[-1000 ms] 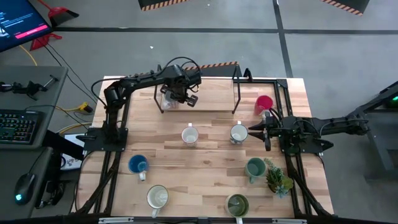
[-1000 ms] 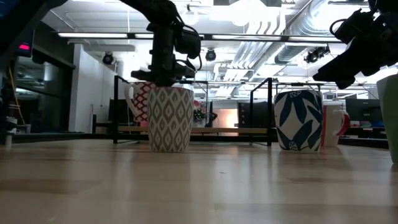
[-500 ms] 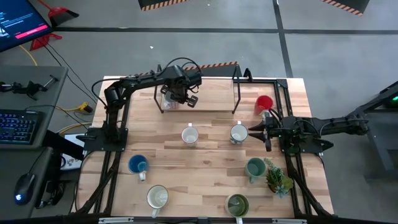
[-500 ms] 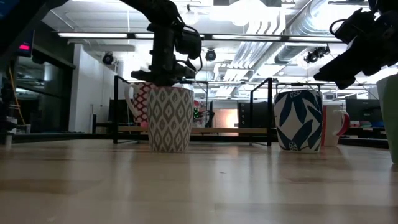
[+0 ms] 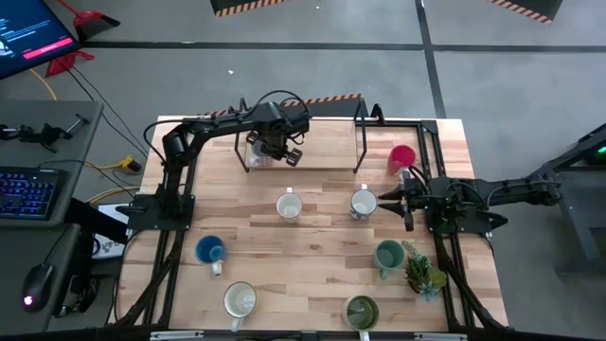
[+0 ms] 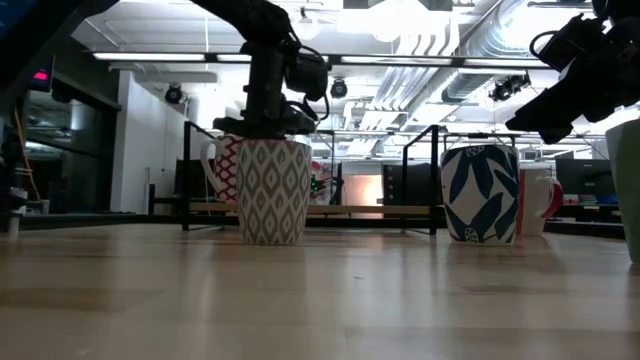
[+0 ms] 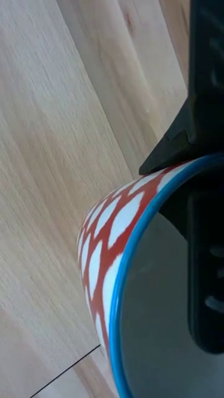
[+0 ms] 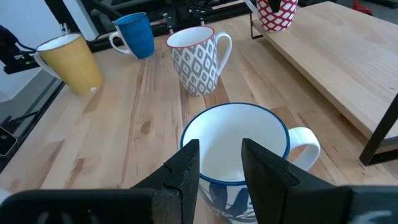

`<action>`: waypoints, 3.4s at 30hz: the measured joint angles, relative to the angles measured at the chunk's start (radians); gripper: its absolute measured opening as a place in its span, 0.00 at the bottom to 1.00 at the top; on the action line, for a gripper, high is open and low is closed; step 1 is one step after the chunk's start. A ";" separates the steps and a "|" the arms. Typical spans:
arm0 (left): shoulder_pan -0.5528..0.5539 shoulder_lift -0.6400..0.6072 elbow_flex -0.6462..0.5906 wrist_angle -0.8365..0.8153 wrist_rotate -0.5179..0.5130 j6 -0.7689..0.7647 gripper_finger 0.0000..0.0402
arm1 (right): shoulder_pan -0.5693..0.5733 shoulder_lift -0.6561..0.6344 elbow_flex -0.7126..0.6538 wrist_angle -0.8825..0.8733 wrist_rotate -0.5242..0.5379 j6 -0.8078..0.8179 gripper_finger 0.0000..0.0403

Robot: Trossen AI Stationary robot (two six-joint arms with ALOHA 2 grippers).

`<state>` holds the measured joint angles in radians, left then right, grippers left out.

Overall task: Place coffee mugs
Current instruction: Put the red patterned mug on the shelf, then put the blue patterned mug on the shelf

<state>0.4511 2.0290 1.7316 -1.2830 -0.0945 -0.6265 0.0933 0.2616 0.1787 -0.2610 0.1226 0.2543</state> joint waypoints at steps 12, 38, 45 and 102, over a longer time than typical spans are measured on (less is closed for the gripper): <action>0.002 -0.002 -0.004 0.018 -0.005 0.003 0.12 | 0.000 0.000 0.000 -0.031 0.000 0.000 0.27; 0.005 -0.263 -0.003 0.012 -0.002 0.045 0.12 | 0.000 0.000 0.000 -0.079 0.001 0.019 0.27; -0.102 -0.413 -0.003 0.016 0.003 0.132 0.12 | 0.000 0.000 0.000 -0.076 0.003 0.000 0.27; -0.702 -1.355 -1.577 1.620 -0.110 0.537 0.12 | -0.108 0.461 0.568 0.139 0.071 -0.479 0.27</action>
<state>-0.2504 0.6739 0.1543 0.3369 -0.2047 -0.0895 -0.0147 0.7225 0.7469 -0.1224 0.1933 -0.2252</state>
